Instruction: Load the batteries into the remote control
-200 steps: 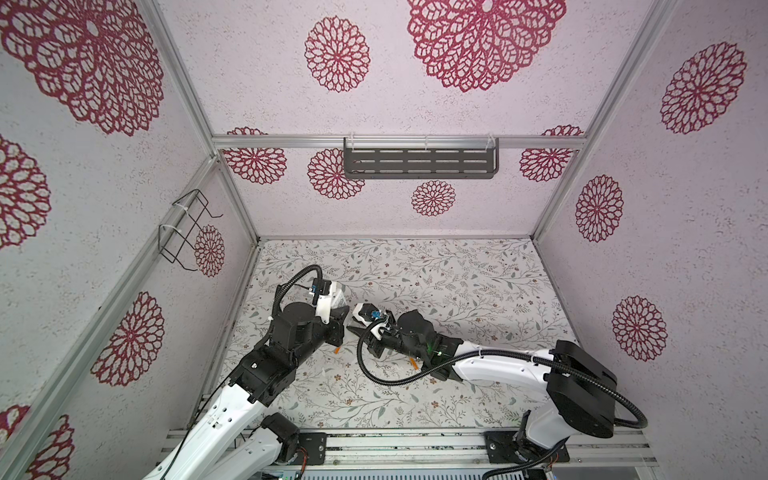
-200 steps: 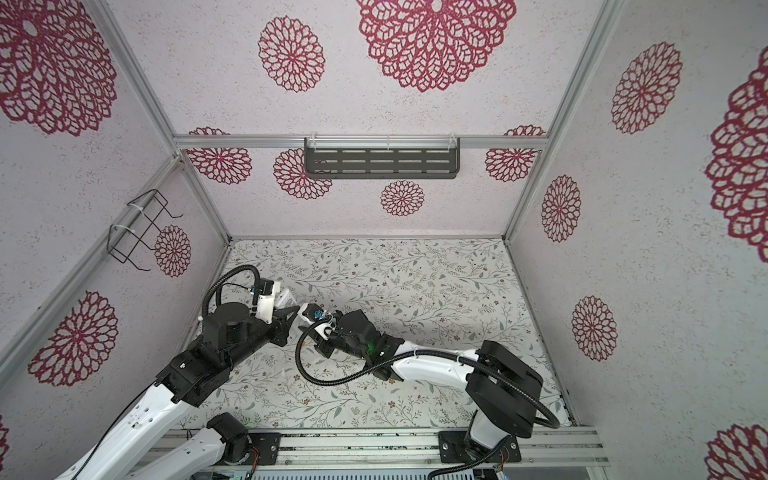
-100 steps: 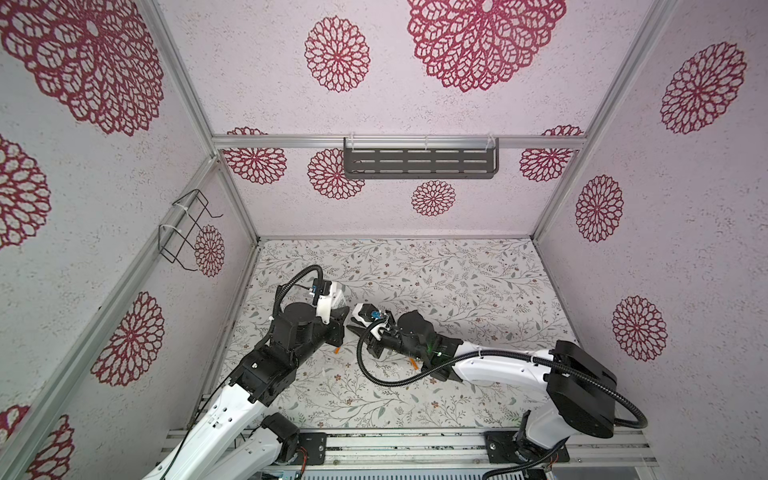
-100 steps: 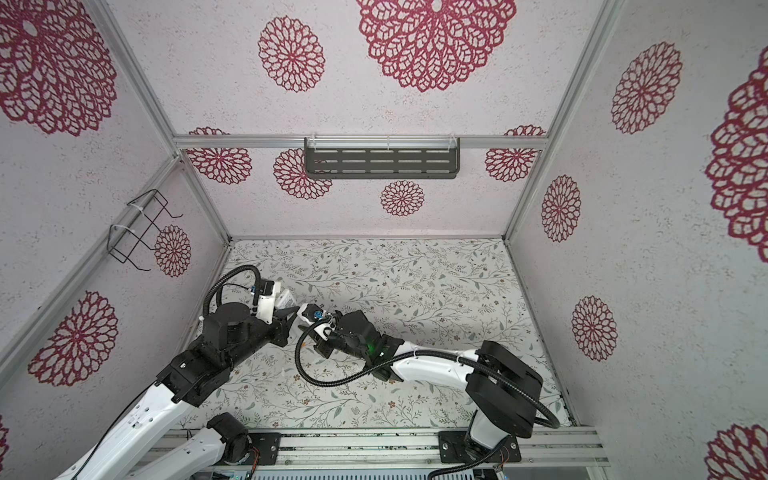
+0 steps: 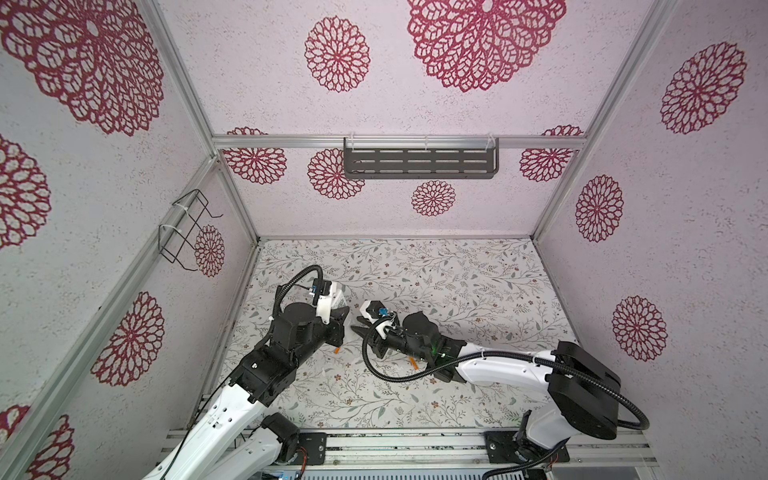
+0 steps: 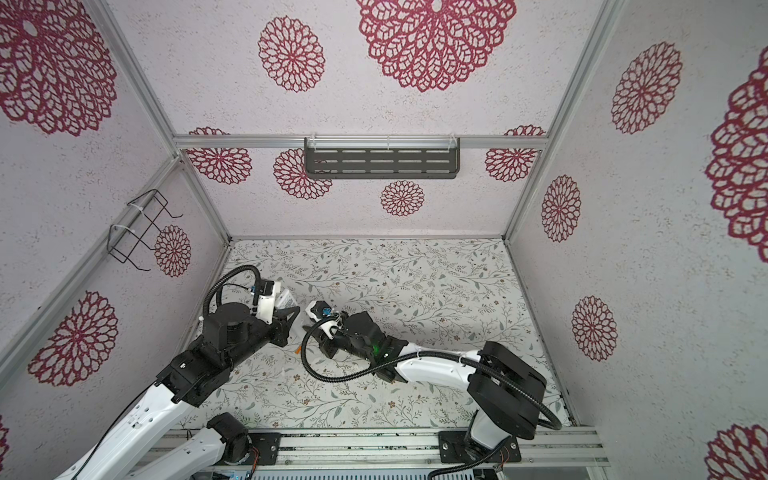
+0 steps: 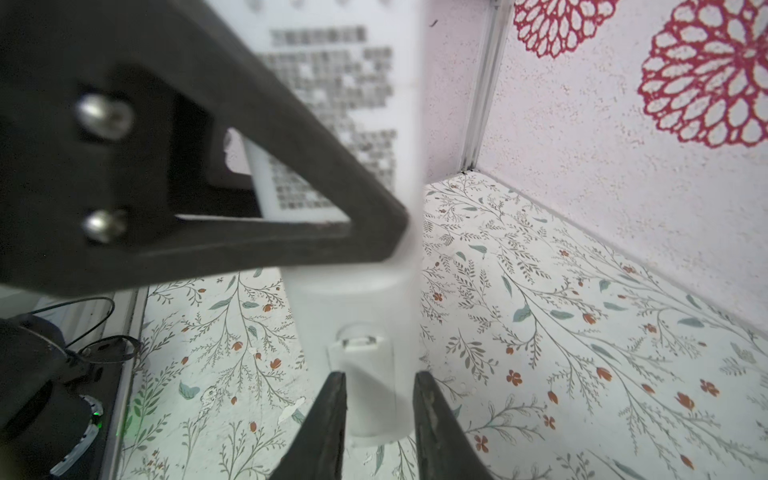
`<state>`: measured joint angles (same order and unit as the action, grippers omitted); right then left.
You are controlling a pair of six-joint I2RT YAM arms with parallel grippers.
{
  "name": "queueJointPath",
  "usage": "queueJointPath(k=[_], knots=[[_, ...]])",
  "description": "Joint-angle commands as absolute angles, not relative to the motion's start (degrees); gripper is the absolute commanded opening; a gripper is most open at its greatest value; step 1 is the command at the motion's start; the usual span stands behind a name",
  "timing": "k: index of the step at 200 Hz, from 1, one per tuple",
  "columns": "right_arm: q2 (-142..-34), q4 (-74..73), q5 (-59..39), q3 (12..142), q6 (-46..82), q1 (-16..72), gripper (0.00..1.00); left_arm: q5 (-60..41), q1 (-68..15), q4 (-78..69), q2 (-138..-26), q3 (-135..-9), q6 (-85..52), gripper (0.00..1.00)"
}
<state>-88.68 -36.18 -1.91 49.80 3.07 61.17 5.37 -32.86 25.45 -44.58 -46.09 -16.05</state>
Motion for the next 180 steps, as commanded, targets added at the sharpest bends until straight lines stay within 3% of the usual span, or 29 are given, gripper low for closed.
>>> queueJointPath(k=[1, 46, 63, 101, 180], knots=[[-84.63, -41.15, -3.93, 49.06, 10.77, 58.9, 0.41, 5.78, -33.34, 24.3, -43.52, -46.27, -15.28, 0.0], [-84.89, -44.17, -14.78, 49.44, 25.24, 54.21, 0.74, 2.8, -33.4, 22.94, -42.43, -45.66, -15.33, 0.0], [-85.99, -45.59, -19.12, 50.28, 29.63, 53.31, 0.82, 1.73, -33.37, 22.2, -41.3, -45.1, -15.42, 0.0], [-88.79, -46.69, -22.24, 52.1, 33.37, 53.25, 0.88, -1.24, -33.28, 20.29, -39.54, -44.25, -15.73, 0.0], [-95.02, -52.83, -22.54, 52.06, 38.13, 53.26, 0.89, -2.89, -33.22, 19.33, -37.29, -43.96, -16.32, 0.0]])
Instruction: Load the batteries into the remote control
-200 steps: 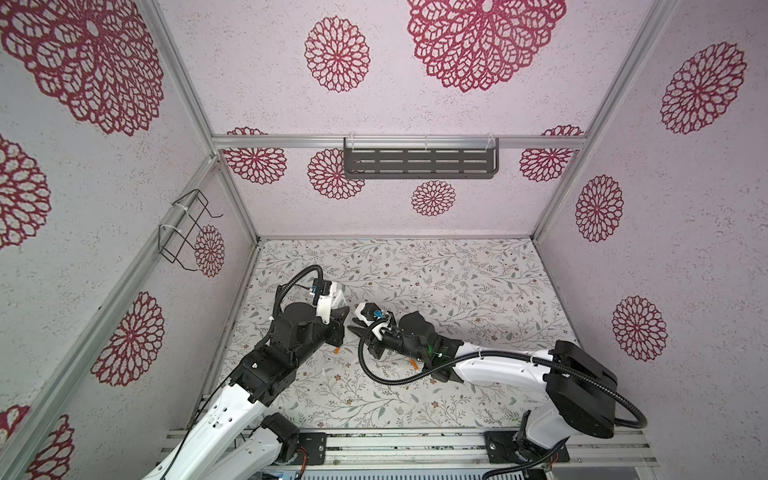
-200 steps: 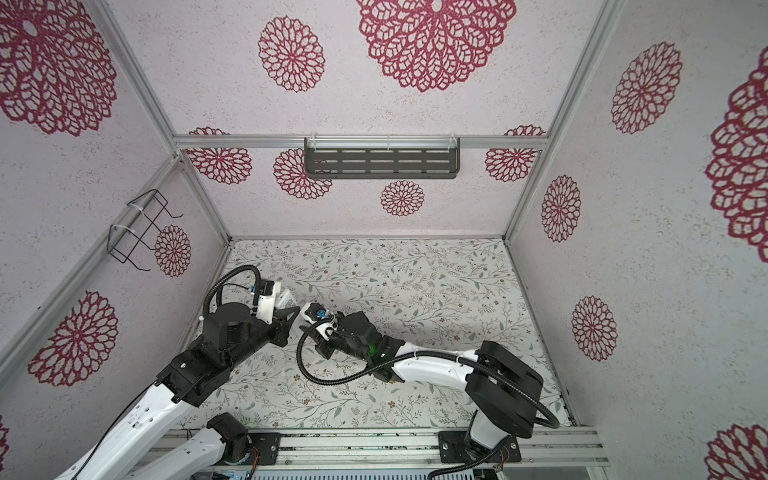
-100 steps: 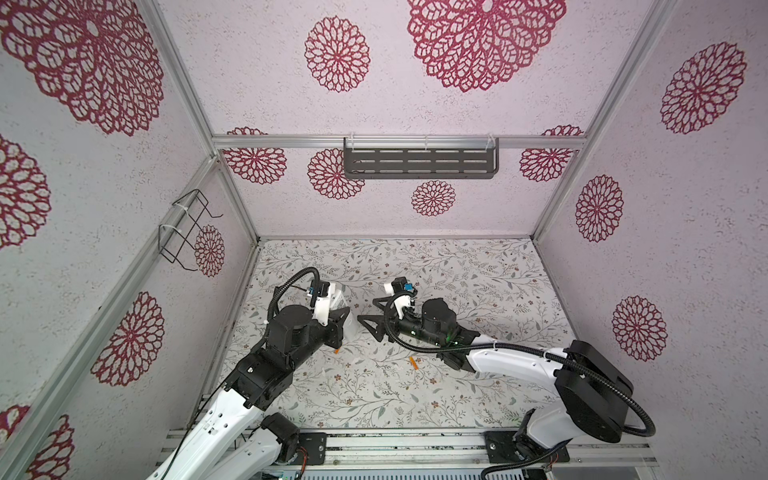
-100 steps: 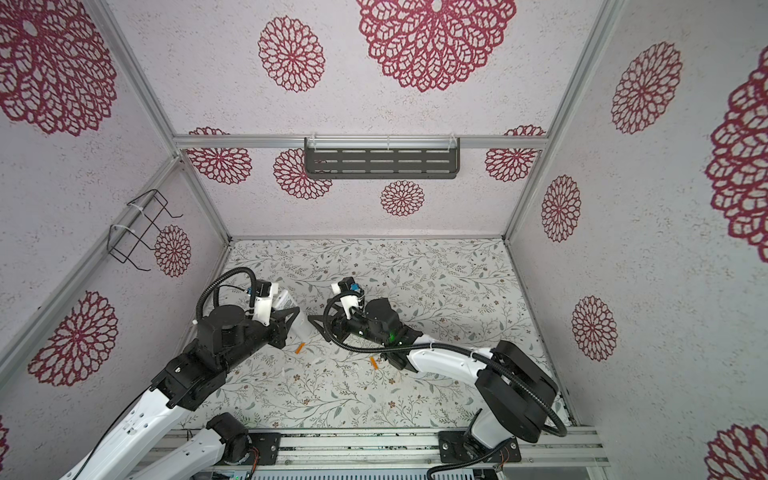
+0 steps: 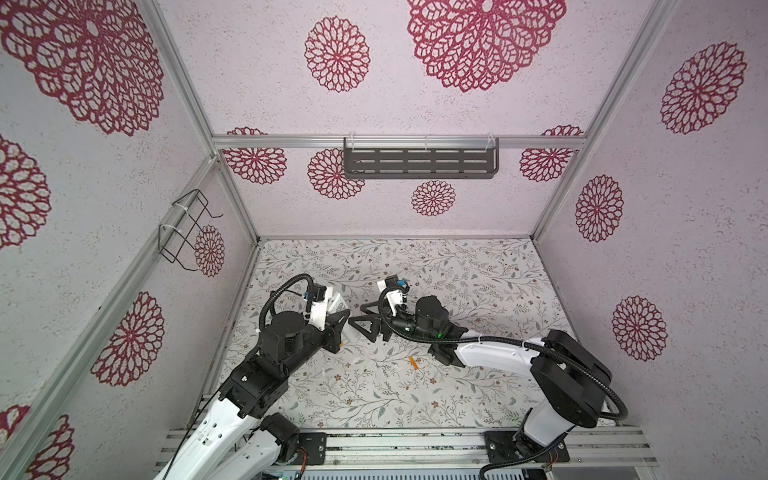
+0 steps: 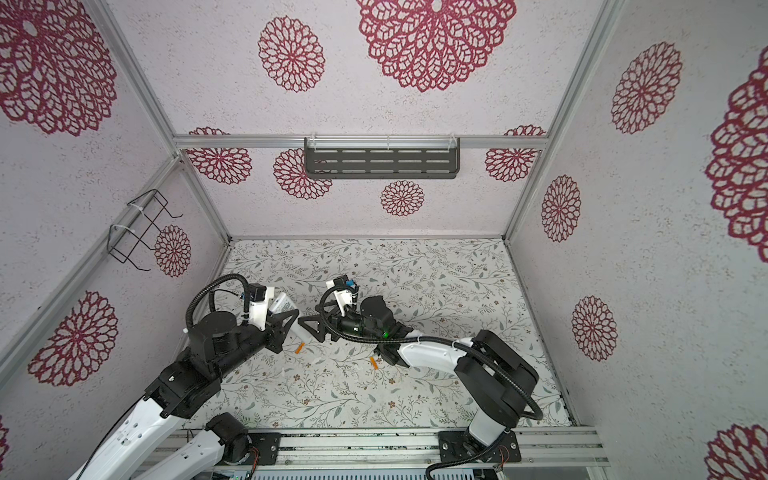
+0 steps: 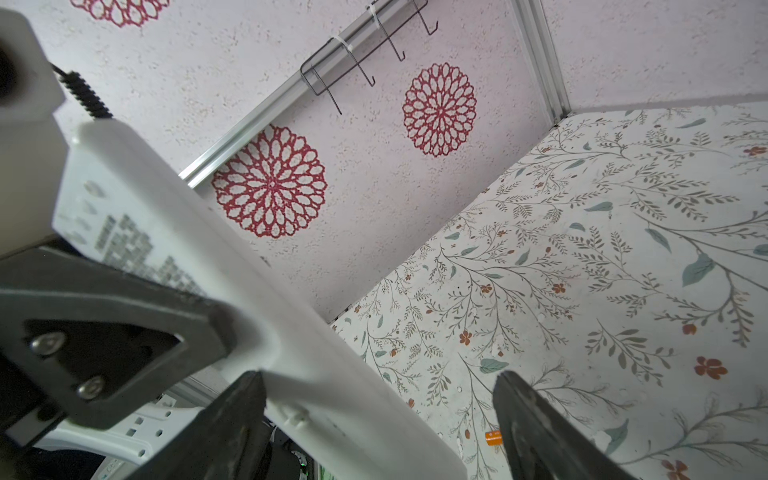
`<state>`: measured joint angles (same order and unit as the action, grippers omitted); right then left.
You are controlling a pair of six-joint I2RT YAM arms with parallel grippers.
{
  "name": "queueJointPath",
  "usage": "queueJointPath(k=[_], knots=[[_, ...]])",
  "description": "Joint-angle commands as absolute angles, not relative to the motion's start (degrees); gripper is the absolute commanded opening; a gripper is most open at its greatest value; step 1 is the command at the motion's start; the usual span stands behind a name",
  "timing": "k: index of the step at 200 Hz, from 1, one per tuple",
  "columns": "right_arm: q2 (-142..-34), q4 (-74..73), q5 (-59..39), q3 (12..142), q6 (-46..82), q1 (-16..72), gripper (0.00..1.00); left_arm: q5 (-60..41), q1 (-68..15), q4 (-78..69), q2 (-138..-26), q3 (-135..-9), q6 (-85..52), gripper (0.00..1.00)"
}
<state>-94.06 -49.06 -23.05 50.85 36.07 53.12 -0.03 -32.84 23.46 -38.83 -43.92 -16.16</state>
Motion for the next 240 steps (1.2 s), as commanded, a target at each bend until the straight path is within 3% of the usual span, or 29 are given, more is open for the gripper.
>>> queueJointPath(k=[1, 180, 240], knots=[[-95.06, -52.87, -22.57, 52.05, 38.18, 53.26, 0.89, -2.9, -33.27, 19.34, -37.32, -43.99, -16.33, 0.0], [-101.72, -65.84, -17.8, 48.21, 47.48, 53.25, 0.88, -7.36, -28.92, 11.42, -35.07, -42.98, -27.83, 0.0], [-105.65, -74.47, -23.22, 52.23, 57.87, 53.57, 0.89, -5.91, -28.96, 10.19, -34.38, -41.14, -27.86, 0.0]])
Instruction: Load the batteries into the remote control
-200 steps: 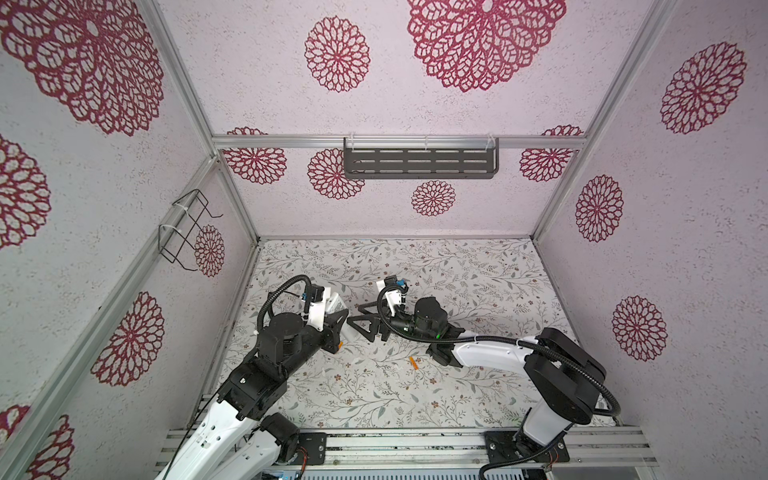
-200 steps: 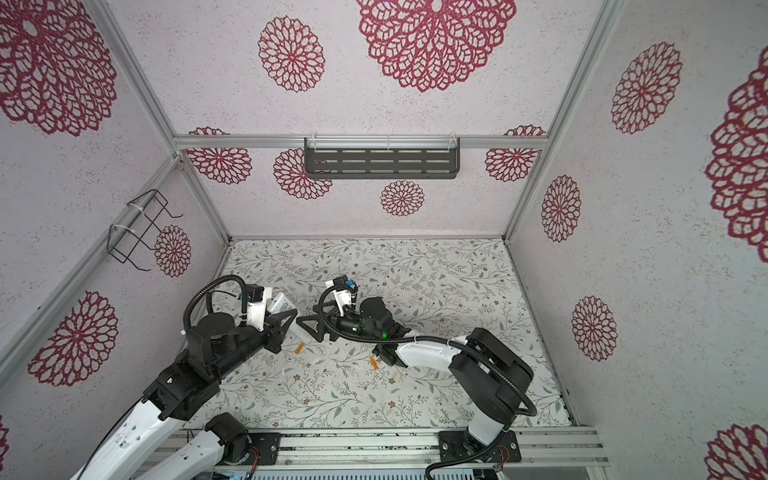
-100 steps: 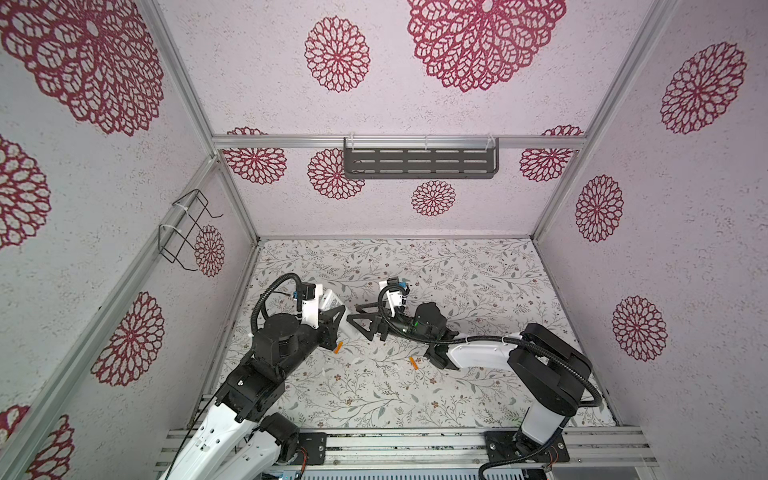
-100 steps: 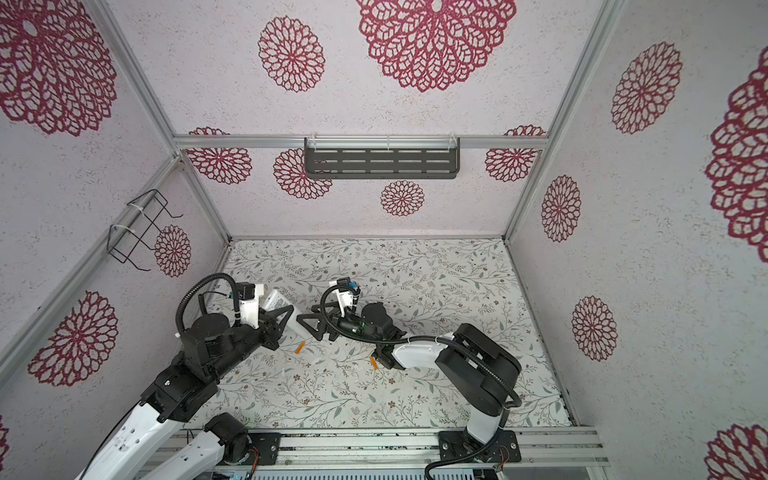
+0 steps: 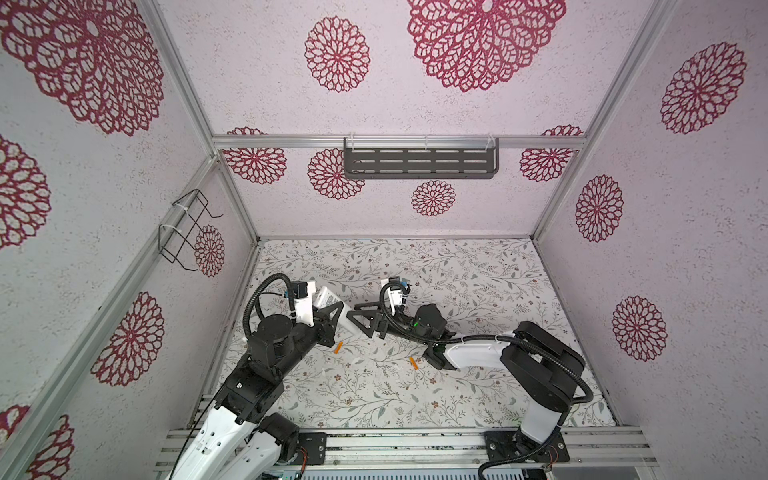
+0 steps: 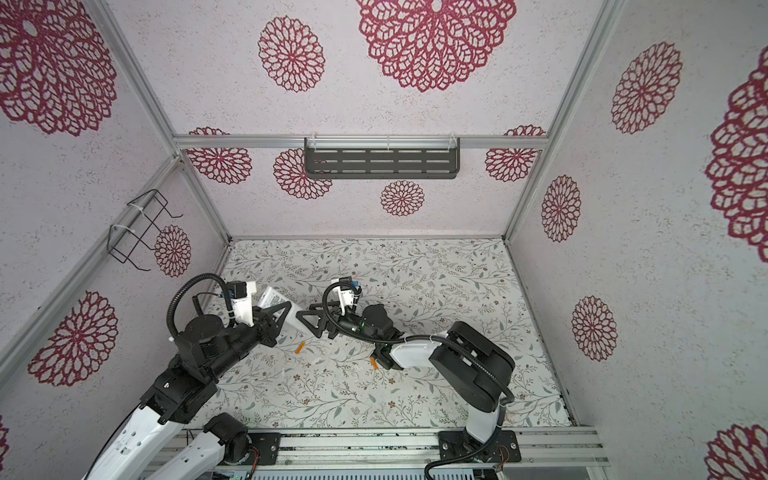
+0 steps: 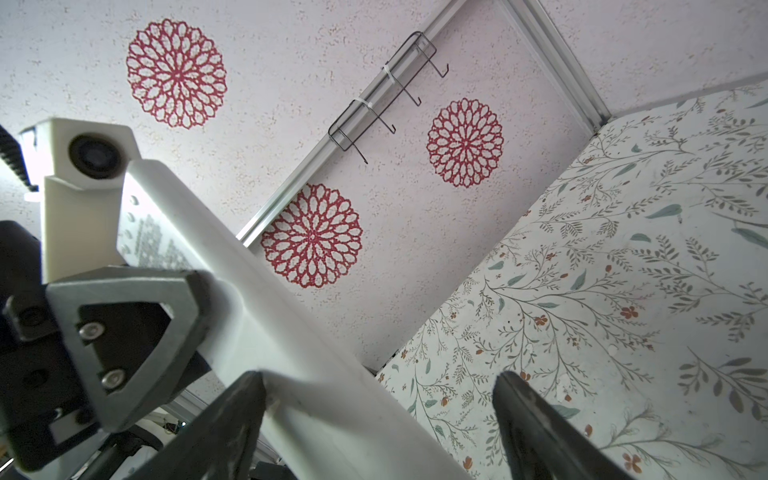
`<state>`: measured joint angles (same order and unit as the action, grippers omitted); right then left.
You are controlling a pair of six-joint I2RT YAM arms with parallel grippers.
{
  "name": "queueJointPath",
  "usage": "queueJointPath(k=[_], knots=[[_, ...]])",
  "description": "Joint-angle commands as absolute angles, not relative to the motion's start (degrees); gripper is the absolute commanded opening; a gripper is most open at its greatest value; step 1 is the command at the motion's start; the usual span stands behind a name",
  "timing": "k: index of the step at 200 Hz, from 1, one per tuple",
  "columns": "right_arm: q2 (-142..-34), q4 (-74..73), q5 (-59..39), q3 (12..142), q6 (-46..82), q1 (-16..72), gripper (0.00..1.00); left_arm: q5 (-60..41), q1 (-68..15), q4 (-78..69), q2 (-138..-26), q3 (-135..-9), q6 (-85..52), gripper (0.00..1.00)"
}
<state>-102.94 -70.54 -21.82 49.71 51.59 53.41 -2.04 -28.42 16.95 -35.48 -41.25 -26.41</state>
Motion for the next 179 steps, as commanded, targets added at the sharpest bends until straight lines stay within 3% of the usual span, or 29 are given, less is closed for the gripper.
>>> queueJointPath(k=[1, 52, 104, 179], knots=[[-105.69, -74.5, -23.26, 52.31, 57.9, 53.64, 0.89, -5.9, -28.94, 10.1, -34.42, -41.14, -27.91, 0.0], [-106.62, -64.57, -20.37, 53.59, 57.58, 54.75, 0.87, -5.73, -28.9, 9.24, -33.45, -41.61, -28.04, 0.0], [-106.89, -40.66, -16.24, 57.56, 59.9, 54.33, 0.87, -6.5, -28.9, 8.89, -32.12, -41.32, -27.01, 0.0], [-103.97, -27.83, -11.84, 57.31, 56.64, 53.43, 0.87, -5.4, -29.07, 13.25, -34.74, -42.92, -22.02, 0.0]])
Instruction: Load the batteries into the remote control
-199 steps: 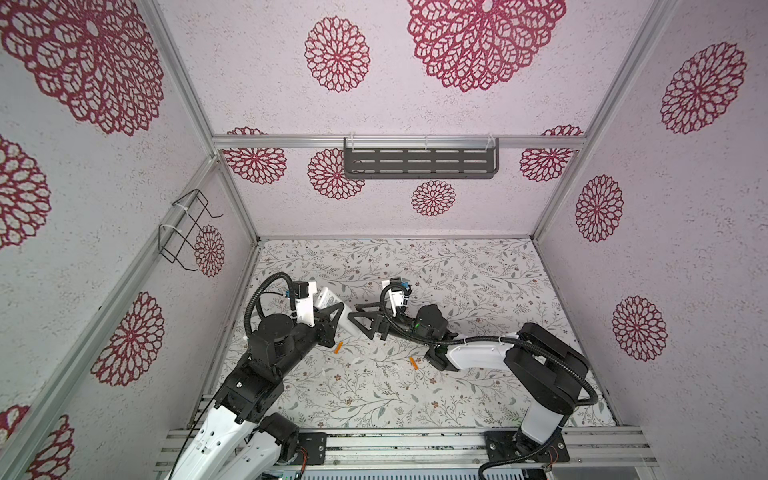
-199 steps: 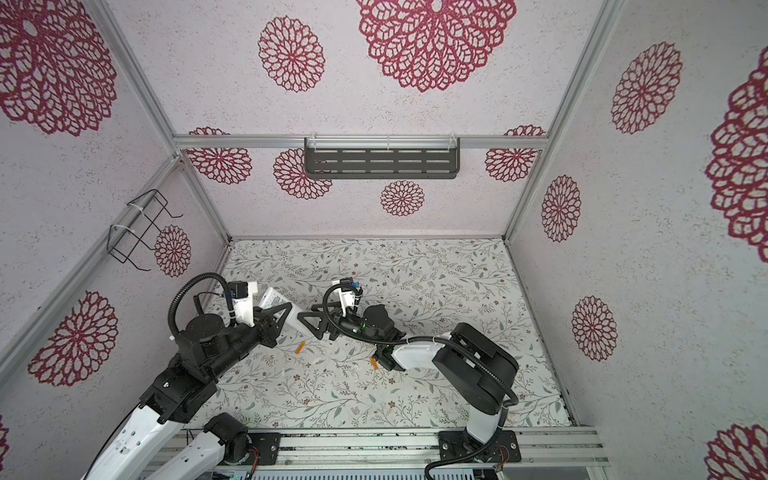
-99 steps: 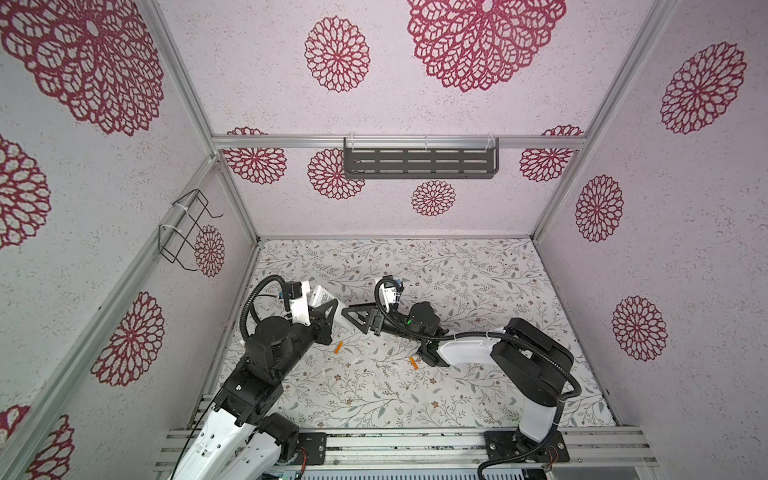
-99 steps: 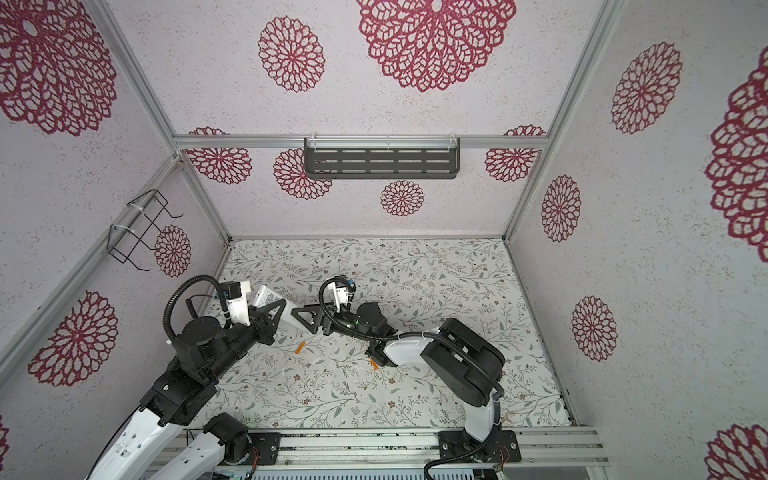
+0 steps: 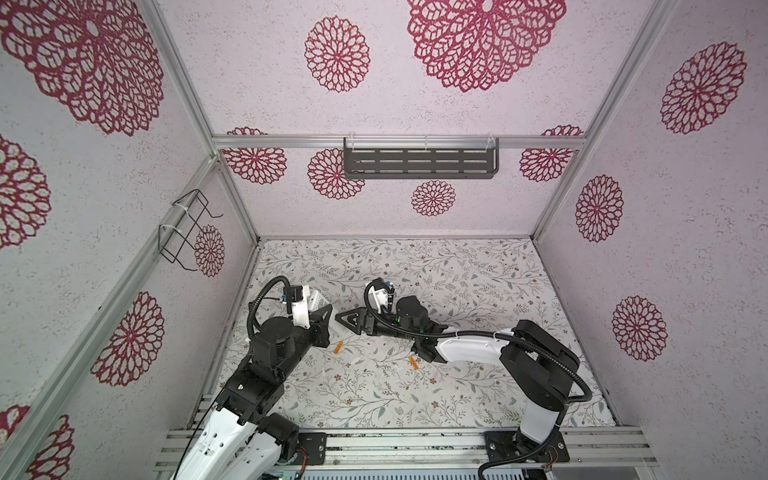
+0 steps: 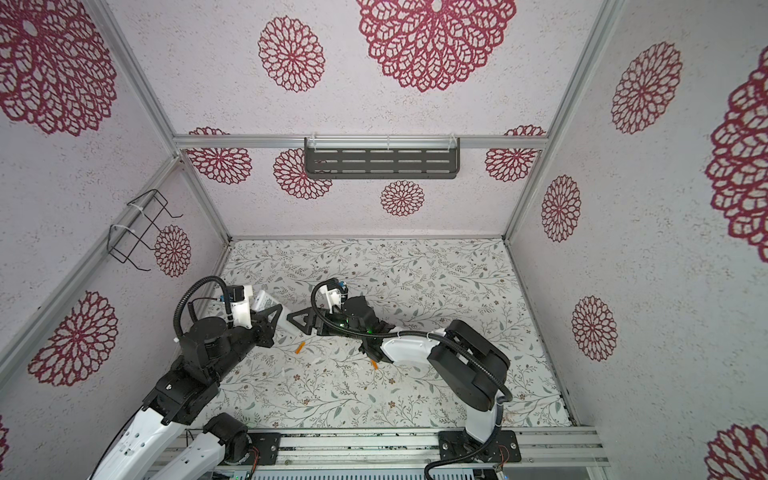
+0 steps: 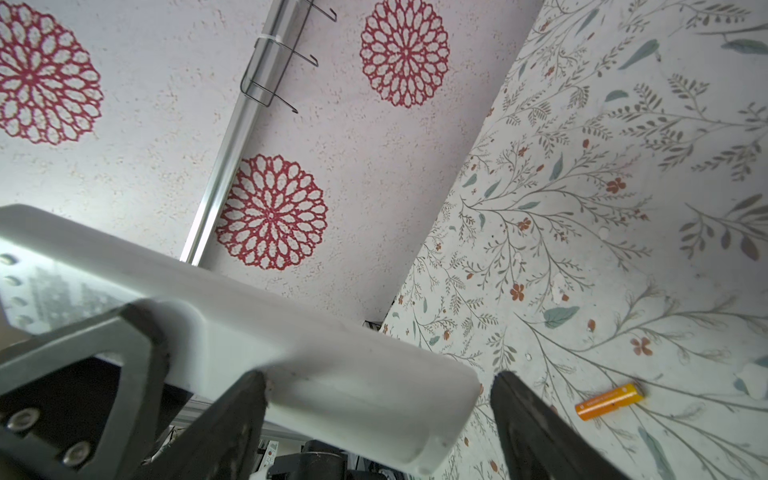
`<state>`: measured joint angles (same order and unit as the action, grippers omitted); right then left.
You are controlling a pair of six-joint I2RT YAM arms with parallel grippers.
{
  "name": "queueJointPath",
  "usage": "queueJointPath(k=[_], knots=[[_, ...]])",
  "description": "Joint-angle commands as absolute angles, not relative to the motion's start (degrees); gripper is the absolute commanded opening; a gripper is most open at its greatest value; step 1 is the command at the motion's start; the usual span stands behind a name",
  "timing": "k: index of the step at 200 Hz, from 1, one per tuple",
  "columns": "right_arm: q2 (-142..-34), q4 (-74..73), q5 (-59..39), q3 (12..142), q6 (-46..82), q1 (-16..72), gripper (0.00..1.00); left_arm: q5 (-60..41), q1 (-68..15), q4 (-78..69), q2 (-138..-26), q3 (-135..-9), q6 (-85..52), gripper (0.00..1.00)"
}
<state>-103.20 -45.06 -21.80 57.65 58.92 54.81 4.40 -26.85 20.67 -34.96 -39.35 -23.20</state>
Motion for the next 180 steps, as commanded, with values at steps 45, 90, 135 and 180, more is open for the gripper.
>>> queueJointPath(k=[45, 90, 135, 180], knots=[[-101.74, -25.74, -12.11, 56.72, 54.77, 52.57, 0.87, -1.32, -29.56, 15.87, -37.11, -43.68, -18.61, 0.0], [-100.47, -24.41, -11.96, 56.3, 53.6, 52.47, 0.88, 1.29, -29.88, 15.86, -37.8, -43.42, -17.8, 0.0], [-99.34, -24.1, -12.05, 55.8, 53.02, 52.29, 0.88, 2.47, -29.89, 16.13, -37.65, -43.25, -17.4, 0.0], [-98.14, -24.35, -12.05, 55.46, 52.39, 52.29, 0.87, 2.81, -29.88, 16.13, -37.97, -43.24, -17.46, 0.0]])
